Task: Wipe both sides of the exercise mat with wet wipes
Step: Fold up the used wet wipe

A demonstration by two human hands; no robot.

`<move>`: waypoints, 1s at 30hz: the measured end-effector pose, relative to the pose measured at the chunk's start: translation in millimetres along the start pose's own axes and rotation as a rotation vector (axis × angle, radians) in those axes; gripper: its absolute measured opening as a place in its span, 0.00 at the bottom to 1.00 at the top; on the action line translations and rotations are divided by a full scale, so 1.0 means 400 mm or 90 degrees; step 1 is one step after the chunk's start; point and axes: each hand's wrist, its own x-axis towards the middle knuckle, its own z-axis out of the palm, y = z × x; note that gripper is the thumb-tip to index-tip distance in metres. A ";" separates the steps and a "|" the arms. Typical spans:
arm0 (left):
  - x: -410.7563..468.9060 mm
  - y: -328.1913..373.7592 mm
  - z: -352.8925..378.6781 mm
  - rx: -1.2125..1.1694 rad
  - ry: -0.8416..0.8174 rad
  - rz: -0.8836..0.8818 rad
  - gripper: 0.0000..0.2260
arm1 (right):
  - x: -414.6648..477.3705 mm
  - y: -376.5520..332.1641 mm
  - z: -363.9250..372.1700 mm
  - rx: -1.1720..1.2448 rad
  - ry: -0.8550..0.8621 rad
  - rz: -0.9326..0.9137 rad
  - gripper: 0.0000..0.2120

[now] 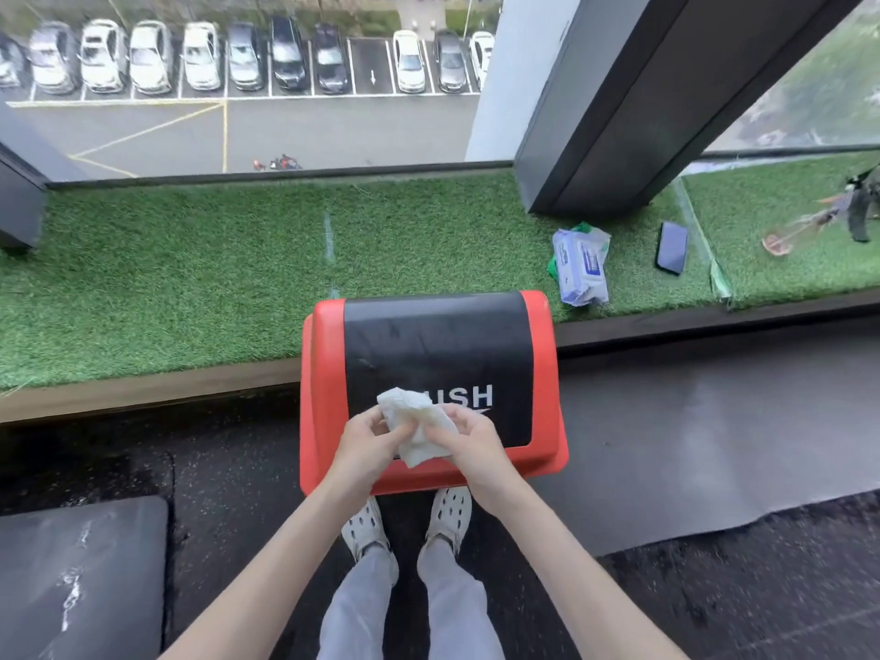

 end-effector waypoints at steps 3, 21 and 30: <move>0.012 -0.023 0.005 -0.015 0.021 -0.039 0.08 | 0.019 0.035 -0.006 0.003 -0.002 0.028 0.06; 0.090 -0.062 0.034 0.017 0.071 -0.107 0.08 | 0.094 0.079 -0.008 -0.146 0.067 0.083 0.06; 0.134 -0.054 0.034 0.018 0.097 -0.127 0.11 | 0.187 0.042 -0.005 -0.240 0.065 0.151 0.10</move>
